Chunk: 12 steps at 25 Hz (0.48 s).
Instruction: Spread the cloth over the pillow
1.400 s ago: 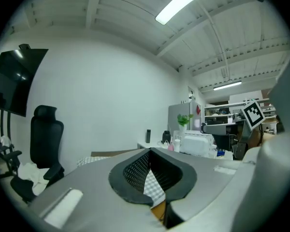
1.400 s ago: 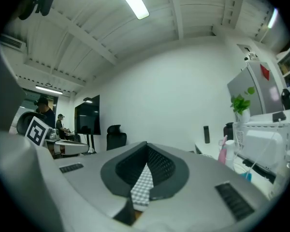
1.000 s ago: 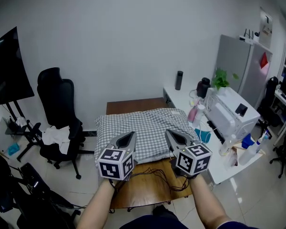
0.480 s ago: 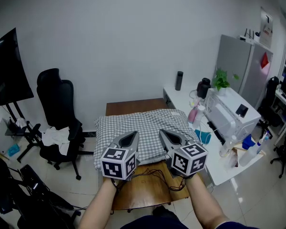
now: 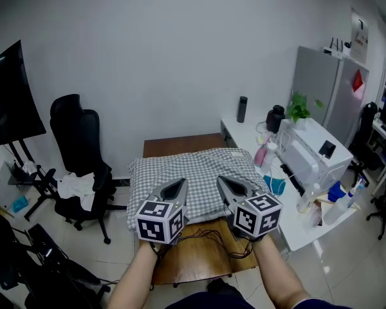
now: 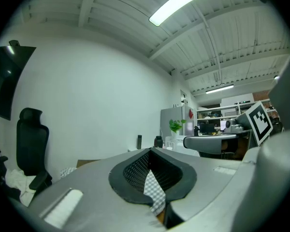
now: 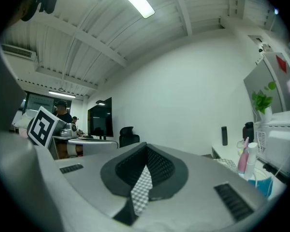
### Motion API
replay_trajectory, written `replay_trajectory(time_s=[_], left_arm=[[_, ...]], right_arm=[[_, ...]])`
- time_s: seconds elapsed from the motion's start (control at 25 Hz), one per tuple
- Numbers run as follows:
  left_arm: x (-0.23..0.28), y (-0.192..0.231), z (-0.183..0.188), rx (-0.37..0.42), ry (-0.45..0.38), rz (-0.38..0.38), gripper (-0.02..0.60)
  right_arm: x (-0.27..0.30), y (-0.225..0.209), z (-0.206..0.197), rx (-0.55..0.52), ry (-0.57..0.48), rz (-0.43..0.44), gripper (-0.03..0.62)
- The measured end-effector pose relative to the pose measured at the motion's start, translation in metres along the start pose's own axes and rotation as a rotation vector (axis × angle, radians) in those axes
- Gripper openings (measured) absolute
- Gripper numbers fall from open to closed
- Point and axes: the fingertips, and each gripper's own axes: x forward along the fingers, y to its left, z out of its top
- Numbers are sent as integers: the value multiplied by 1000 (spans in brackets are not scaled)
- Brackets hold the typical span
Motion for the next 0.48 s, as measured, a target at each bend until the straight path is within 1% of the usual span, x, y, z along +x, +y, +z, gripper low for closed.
replay_trajectory(time_s=[0.48], left_arm=[[7, -6, -2, 7, 9, -9, 8]], right_arm=[[0, -6, 2, 8, -2, 1, 12]])
